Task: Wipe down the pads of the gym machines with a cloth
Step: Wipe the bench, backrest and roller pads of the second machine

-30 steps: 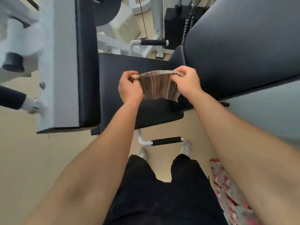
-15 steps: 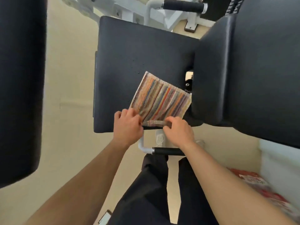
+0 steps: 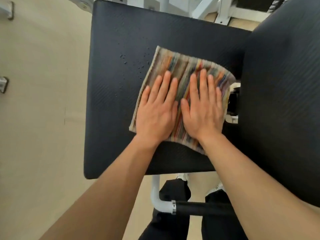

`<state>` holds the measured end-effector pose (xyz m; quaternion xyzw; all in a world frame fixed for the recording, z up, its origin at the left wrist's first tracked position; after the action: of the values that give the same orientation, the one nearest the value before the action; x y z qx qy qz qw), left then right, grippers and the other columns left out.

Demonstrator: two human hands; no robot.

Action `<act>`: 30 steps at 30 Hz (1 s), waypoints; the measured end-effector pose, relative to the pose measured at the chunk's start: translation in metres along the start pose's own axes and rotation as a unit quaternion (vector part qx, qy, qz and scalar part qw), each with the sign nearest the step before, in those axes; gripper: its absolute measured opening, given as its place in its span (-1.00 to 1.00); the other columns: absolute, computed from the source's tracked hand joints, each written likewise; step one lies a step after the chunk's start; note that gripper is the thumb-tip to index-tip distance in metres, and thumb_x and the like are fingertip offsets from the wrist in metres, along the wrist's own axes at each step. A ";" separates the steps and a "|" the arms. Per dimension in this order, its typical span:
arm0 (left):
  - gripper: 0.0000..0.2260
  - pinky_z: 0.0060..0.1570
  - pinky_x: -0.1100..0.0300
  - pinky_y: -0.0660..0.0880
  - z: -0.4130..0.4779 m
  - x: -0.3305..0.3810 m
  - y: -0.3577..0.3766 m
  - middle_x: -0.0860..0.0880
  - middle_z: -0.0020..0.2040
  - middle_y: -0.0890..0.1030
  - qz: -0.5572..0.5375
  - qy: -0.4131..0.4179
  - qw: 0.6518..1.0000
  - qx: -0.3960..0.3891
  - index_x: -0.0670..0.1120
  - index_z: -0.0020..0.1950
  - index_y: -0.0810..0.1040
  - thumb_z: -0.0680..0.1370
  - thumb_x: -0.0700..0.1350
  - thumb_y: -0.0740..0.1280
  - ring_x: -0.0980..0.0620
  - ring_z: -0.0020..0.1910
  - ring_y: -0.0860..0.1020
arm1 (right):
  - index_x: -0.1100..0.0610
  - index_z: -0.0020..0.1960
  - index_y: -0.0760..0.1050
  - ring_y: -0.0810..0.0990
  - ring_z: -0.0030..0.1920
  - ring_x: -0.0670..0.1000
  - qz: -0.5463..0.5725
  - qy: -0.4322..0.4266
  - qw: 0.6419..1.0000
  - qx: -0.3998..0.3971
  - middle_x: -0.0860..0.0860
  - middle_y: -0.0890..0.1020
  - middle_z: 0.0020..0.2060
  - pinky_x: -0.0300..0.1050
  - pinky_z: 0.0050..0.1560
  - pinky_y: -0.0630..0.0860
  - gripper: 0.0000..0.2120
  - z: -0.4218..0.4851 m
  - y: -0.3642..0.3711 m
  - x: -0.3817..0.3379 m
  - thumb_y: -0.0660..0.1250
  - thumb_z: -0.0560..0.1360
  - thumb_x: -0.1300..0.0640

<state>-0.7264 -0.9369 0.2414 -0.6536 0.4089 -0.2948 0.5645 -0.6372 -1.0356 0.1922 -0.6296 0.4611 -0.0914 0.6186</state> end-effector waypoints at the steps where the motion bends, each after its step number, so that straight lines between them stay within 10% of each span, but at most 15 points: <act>1: -0.48 0.58 -0.04 0.01 0.018 -0.002 -0.003 -0.04 0.66 0.01 -0.001 -0.010 1.000 0.010 -0.03 0.65 0.03 0.71 0.07 -0.05 -0.02 0.63 -0.02 | 0.05 0.66 -0.16 -0.12 0.65 0.09 0.003 0.001 1.000 0.013 0.07 -0.12 0.66 0.10 0.62 -0.12 -0.34 0.017 -0.004 -0.002 -0.09 0.66 -0.16; 16: -0.45 0.58 -0.13 -0.03 -0.125 -0.002 0.012 -0.05 0.66 -0.10 0.050 -0.009 0.996 -0.075 -0.03 0.66 -0.07 0.71 0.13 -0.06 -0.06 0.64 -0.13 | 0.08 0.66 -0.17 -0.15 0.65 0.09 -0.002 -0.025 0.998 -0.059 0.07 -0.13 0.65 0.15 0.62 -0.03 -0.34 -0.126 0.032 -0.018 -0.09 0.68 -0.18; 30: -0.48 0.59 -0.07 -0.04 0.028 -0.058 -0.018 -0.02 0.66 -0.02 0.019 -0.034 0.999 0.021 0.04 0.66 -0.02 0.70 0.16 -0.13 -0.03 0.64 -0.04 | 0.05 0.66 -0.20 -0.18 0.65 0.10 -0.020 -0.026 0.999 0.005 0.06 -0.16 0.66 0.15 0.63 -0.14 -0.36 0.053 -0.006 -0.049 -0.16 0.67 -0.17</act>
<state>-0.7278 -0.8723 0.2577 -0.6434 0.3955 -0.2699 0.5973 -0.6254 -0.9663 0.2080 -0.6377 0.4321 -0.0894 0.6314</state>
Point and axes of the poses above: each hand's wrist, its own z-axis towards the middle knuckle, its own y-axis out of the palm, x = y × z, the point moved 3 cm from there along z, towards the middle knuckle
